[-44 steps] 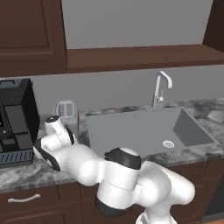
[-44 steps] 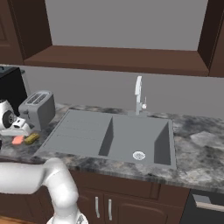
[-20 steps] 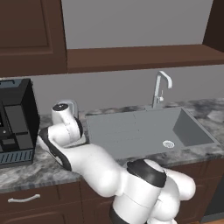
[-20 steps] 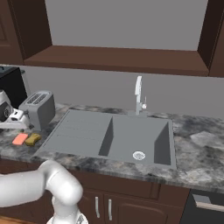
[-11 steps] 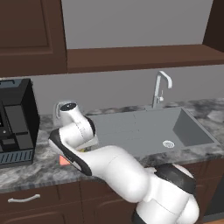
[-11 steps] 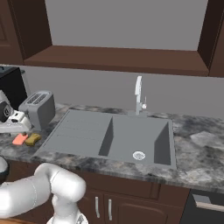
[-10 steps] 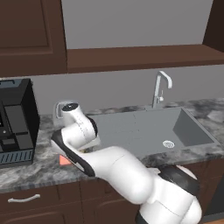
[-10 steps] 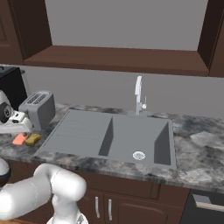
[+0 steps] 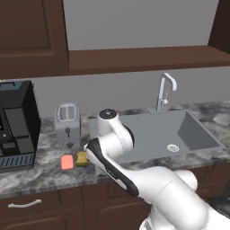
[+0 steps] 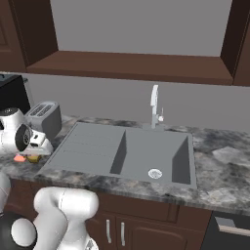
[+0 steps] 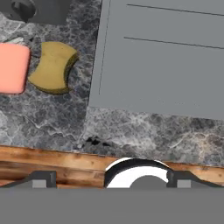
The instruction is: Locate and retrieve the bar soap and sponge from the cabinet. Place them next to the sink.
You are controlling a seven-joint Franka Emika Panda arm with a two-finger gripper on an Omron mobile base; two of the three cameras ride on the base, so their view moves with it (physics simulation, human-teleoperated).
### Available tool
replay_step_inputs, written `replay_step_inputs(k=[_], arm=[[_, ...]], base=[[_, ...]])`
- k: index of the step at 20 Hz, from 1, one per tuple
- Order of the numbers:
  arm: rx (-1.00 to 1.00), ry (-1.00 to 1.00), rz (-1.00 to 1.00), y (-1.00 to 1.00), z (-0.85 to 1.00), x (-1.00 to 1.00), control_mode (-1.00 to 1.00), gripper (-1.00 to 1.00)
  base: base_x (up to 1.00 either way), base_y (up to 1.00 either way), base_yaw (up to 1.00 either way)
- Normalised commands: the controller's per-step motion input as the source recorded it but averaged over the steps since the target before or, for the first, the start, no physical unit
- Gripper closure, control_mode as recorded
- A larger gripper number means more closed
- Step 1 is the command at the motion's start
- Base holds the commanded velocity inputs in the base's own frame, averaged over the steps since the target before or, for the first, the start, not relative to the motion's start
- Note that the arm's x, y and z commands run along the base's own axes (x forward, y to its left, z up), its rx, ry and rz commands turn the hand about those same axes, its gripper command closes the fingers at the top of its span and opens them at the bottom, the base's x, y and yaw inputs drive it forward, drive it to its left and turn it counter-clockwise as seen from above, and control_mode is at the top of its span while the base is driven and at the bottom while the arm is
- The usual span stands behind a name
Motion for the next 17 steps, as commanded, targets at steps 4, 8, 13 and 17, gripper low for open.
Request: replay_step_inputs(k=[4,8,13,17], arm=[[0.13,-0.21,0.00,-0.82,0.18,-0.02,-1.00,-1.00],[0.08,-0.20,-0.01,-0.75,0.22,0.00,-1.00,-1.00],[0.06,-0.13,-0.07,-0.70,0.12,0.01,-1.00,-1.00],[0.03,-0.02,-0.09,-0.59,0.03,0.14,-1.00,-1.00]], base=[[0.00,0.00,0.00],[0.00,0.00,0.00],[0.00,0.00,0.00],[0.00,0.00,0.00]])
